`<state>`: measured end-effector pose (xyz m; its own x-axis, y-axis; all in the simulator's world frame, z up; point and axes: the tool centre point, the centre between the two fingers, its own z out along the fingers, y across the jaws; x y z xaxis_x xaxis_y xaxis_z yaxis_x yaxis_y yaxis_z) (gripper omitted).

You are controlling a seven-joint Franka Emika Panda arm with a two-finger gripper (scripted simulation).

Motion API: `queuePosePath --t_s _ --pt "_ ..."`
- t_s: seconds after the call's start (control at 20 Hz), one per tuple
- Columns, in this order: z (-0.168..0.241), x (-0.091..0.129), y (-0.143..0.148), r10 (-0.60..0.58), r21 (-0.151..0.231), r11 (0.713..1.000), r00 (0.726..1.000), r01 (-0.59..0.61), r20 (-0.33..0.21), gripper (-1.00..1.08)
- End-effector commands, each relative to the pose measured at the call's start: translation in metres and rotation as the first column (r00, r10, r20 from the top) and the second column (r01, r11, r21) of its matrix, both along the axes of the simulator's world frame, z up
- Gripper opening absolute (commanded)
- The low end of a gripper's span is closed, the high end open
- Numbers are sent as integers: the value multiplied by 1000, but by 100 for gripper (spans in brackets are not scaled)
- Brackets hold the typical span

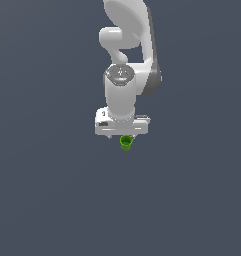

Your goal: Pick up the object and move it to a goal position.

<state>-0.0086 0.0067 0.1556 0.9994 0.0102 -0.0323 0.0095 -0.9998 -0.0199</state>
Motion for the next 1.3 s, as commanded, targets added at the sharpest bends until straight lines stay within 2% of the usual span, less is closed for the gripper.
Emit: queuePosePath --t_s 0.0,0.4,0.7,1.25 --pt "0 0 0 0 0 1000 1000 0 0 100" --pt "4 3 1 -40 18 999 999 40 -9 100" --pt "2 1 2 -42 16 999 999 42 -7 100" --pt "-35 -21 15 -66 -6 998 998 66 14 100"
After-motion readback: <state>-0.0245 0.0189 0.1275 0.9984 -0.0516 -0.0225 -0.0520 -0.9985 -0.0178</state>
